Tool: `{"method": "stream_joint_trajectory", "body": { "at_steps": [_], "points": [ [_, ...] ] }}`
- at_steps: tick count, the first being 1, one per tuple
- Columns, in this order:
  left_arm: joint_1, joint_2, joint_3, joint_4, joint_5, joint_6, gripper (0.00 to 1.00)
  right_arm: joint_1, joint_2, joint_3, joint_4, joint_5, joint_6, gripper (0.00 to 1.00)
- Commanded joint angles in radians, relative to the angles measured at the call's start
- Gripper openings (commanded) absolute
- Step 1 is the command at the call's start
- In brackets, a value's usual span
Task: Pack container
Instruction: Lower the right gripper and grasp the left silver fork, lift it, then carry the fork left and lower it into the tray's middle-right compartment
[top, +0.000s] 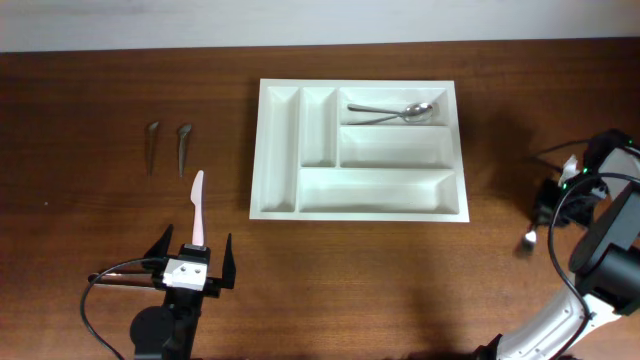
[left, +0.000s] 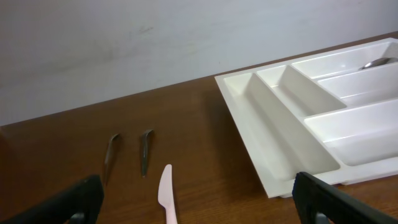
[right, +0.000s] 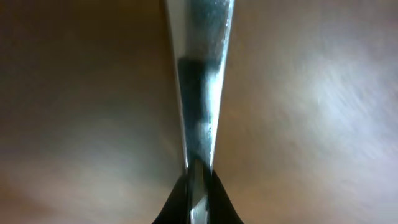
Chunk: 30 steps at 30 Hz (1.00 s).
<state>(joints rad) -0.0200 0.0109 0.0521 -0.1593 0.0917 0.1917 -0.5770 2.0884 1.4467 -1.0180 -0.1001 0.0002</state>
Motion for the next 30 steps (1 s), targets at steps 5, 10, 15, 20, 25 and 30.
{"method": "stream_joint_trajectory", "body": {
  "at_steps": [5, 10, 15, 20, 25, 30],
  "points": [
    [0.005, -0.005, -0.006, 0.002, -0.01, 0.008, 0.99, 0.008, 0.018, 0.218, 0.008, -0.328, 0.334, 0.04],
    [0.005, -0.005, -0.006, 0.002, -0.01, 0.008, 0.99, 0.011, 0.018, 0.346, 0.0, -0.38, 0.406, 0.04],
    [0.005, -0.005, -0.006, 0.002, -0.01, 0.008, 0.99, 0.056, 0.018, 0.407, 0.003, -0.474, 0.489, 0.04],
    [0.005, -0.005, -0.006, 0.002, -0.01, 0.008, 0.99, 0.157, 0.018, 0.407, 0.056, -0.472, 0.68, 0.04],
    [0.005, -0.005, -0.006, 0.002, -0.01, 0.008, 0.99, 0.28, 0.018, 0.407, 0.158, -0.425, 0.946, 0.04],
    [0.005, -0.005, -0.006, 0.002, -0.01, 0.008, 0.99, 0.406, 0.018, 0.407, 0.17, -0.285, 1.262, 0.04]
  ]
}}
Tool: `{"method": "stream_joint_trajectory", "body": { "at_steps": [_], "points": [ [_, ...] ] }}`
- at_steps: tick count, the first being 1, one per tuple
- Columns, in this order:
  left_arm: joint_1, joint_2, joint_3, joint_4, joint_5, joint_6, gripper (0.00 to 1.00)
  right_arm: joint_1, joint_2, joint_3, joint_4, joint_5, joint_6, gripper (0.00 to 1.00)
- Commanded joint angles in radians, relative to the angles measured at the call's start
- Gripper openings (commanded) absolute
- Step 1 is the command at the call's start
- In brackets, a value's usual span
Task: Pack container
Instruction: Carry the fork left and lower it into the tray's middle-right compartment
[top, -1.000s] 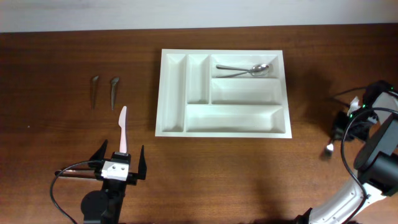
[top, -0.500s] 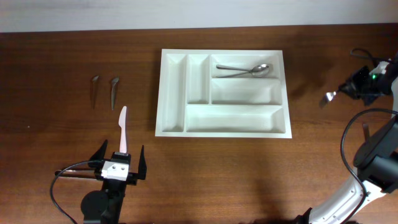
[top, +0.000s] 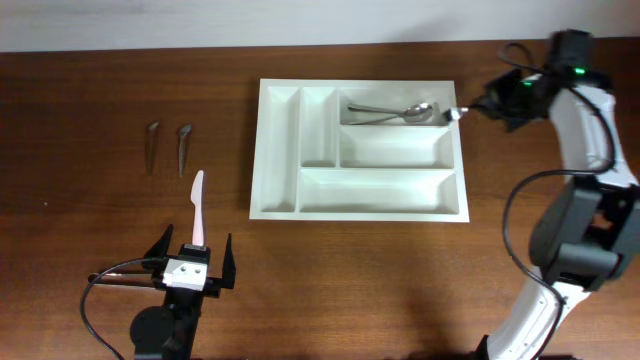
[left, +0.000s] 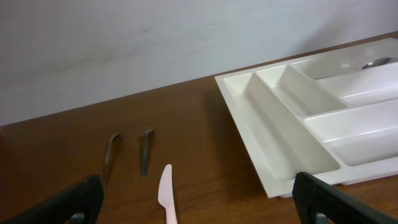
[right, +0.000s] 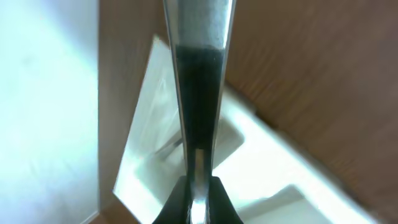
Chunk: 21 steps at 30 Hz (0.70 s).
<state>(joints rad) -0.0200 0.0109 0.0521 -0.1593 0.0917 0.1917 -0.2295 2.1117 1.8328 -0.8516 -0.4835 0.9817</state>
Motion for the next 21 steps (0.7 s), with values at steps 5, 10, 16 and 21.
{"method": "stream_joint_trajectory", "body": {
  "at_steps": [5, 10, 16, 21],
  "points": [
    [0.005, -0.005, -0.006, 0.002, -0.01, 0.008, 0.99, 0.153, -0.005, 0.021, 0.003, 0.175, 0.517, 0.04],
    [0.005, -0.005, -0.006, 0.002, -0.01, 0.008, 0.99, 0.233, -0.005, 0.021, 0.002, 0.235, 0.658, 0.04],
    [0.005, -0.005, -0.006, 0.002, -0.01, 0.008, 0.99, 0.3, -0.005, 0.021, -0.049, 0.314, 0.658, 0.04],
    [0.005, -0.005, -0.006, 0.002, -0.01, 0.008, 0.99, 0.33, -0.005, 0.021, -0.148, 0.365, 0.659, 0.04]
  ]
}}
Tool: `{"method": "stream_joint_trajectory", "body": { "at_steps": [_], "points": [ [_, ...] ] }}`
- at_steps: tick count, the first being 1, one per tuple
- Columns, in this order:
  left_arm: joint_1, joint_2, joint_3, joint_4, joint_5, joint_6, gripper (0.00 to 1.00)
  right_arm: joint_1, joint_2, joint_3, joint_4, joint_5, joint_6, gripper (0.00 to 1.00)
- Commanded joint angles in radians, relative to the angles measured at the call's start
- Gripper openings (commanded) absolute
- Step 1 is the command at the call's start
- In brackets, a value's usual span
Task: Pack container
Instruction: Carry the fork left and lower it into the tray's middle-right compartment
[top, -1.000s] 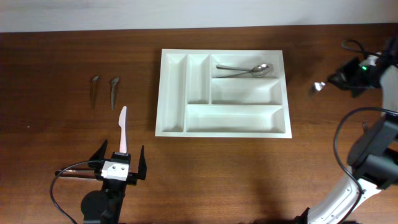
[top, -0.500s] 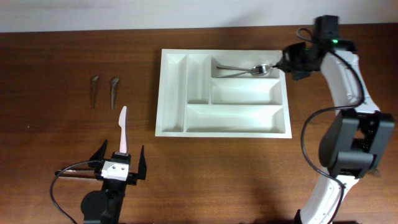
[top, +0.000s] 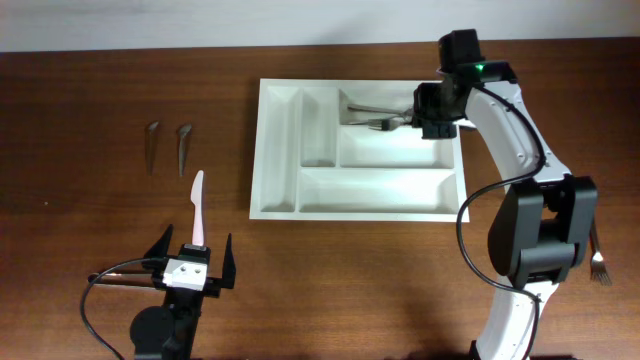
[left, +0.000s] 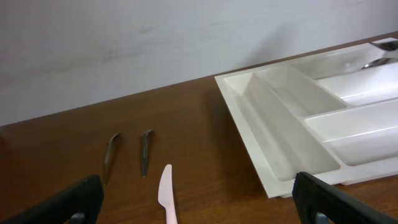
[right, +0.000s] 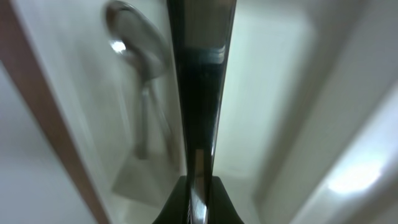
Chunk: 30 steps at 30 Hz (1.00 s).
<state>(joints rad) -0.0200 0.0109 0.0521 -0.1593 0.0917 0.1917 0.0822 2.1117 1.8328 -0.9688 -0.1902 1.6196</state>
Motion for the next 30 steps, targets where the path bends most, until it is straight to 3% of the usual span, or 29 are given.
{"method": "stream_joint_trajectory", "body": {
  "at_steps": [1, 27, 30],
  "points": [
    [0.005, -0.005, -0.006, 0.002, -0.01, 0.008, 0.99, 0.023, -0.005, 0.021, -0.038, 0.08, 0.021, 0.04],
    [0.005, -0.005, -0.006, 0.002, -0.01, 0.008, 0.99, 0.14, 0.051, 0.017, -0.038, 0.128, 0.092, 0.05],
    [0.005, -0.005, -0.006, 0.002, -0.01, 0.008, 0.99, 0.14, 0.051, 0.017, -0.038, 0.144, 0.091, 0.18]
  ]
}}
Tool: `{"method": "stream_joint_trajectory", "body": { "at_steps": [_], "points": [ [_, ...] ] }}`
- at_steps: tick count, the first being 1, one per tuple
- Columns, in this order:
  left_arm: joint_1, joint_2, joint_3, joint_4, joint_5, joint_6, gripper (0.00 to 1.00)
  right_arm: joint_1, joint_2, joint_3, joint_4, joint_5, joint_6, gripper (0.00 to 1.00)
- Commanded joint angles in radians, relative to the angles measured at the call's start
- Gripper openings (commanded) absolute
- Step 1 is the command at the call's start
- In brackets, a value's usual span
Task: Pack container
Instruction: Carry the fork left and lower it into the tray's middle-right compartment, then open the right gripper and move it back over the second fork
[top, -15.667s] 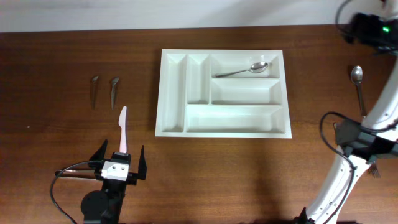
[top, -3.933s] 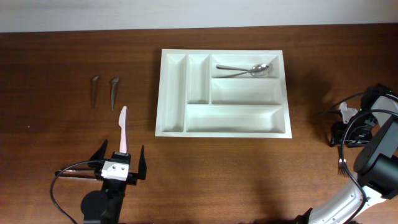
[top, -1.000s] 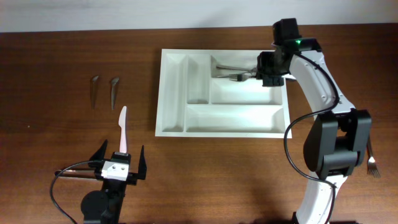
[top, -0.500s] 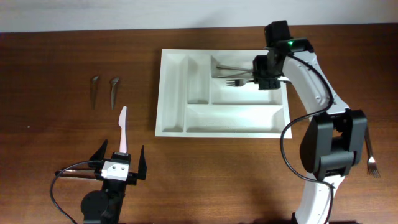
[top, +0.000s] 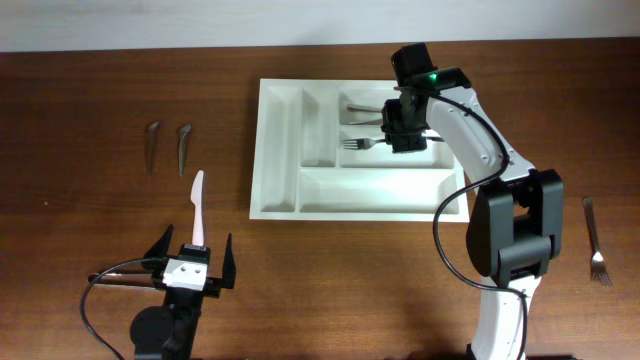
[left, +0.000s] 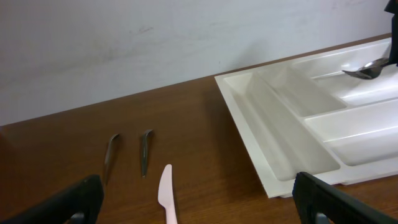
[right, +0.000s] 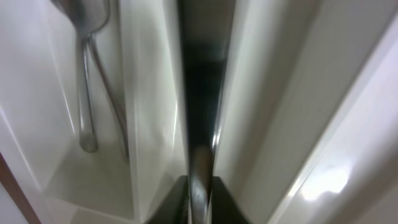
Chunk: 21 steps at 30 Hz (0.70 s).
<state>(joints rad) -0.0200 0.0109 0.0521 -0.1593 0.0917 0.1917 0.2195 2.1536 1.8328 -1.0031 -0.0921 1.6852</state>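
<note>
The white cutlery tray lies in the middle of the table. My right gripper is shut on a metal fork, which it holds over the tray's middle right compartment, tines pointing left. In the right wrist view the fork's handle runs up from the shut gripper. Two metal spoons lie in the far compartment. My left gripper stands open near the front edge, behind a pink plastic knife that also shows in the left wrist view.
Two small dark metal pieces lie on the table left of the tray, seen too from the left wrist. A second fork lies at the far right of the table.
My right gripper, still shut on the fork, has moved left and slightly nearer, from over the far compartment with the spoons to over the middle right compartment. The left arm has not moved.
My right gripper was at the table's far right, shut on a piece of cutlery. Then it was by the tray's far right corner, then over the spoon compartment, and now it holds the fork over the middle right compartment. The left gripper stayed open by the pink knife.
</note>
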Motion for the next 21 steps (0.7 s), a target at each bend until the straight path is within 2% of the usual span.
{"method": "stream_joint_trajectory", "body": {
  "at_steps": [1, 3, 6, 10, 15, 21],
  "points": [
    [0.005, -0.005, -0.006, 0.002, -0.01, 0.008, 0.99, 0.002, 0.009, 0.017, -0.003, 0.053, 0.025, 0.25],
    [0.005, -0.005, -0.006, 0.002, -0.01, 0.008, 0.99, 0.002, 0.009, 0.017, -0.004, 0.06, 0.025, 0.33],
    [0.005, -0.005, -0.006, 0.002, -0.01, 0.008, 0.99, 0.002, 0.009, 0.017, -0.004, 0.087, 0.006, 0.35],
    [0.005, -0.005, -0.006, 0.002, -0.01, 0.008, 0.99, -0.011, 0.009, 0.017, -0.003, 0.118, -0.085, 0.43],
    [0.005, -0.005, -0.006, 0.002, -0.01, 0.008, 0.99, -0.061, 0.007, 0.017, -0.004, 0.169, -0.304, 0.56],
    [0.005, -0.005, -0.006, 0.002, -0.01, 0.008, 0.99, -0.174, -0.021, 0.019, -0.005, 0.164, -0.698, 0.79]
  ]
}}
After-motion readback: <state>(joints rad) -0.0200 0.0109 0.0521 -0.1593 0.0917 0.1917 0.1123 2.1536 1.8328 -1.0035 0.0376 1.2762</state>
